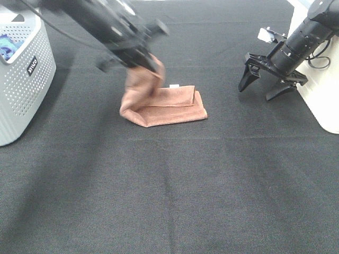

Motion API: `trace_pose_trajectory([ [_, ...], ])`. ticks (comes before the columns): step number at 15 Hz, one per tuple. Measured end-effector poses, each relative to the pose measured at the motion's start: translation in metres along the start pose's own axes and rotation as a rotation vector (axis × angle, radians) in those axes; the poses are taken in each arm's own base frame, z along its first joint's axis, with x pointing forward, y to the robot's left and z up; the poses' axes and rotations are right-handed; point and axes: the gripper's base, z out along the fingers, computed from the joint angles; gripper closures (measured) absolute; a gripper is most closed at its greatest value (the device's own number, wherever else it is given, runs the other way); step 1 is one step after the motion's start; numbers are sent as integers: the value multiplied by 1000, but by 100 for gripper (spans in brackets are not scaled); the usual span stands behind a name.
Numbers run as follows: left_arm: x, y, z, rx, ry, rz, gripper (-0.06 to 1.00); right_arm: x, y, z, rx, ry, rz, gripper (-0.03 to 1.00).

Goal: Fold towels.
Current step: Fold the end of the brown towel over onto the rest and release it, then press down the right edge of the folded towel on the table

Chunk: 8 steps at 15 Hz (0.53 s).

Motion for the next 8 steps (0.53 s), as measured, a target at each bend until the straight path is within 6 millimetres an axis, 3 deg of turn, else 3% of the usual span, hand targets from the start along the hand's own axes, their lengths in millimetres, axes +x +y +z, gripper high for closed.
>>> trace_pose_trajectory([
  [4, 15, -1, 45, 17, -19, -58, 91, 0, 0, 0, 0, 0, 0, 19],
  [8, 21, -1, 64, 34, -40, -100, 88, 0, 0, 0, 0, 0, 0, 19],
])
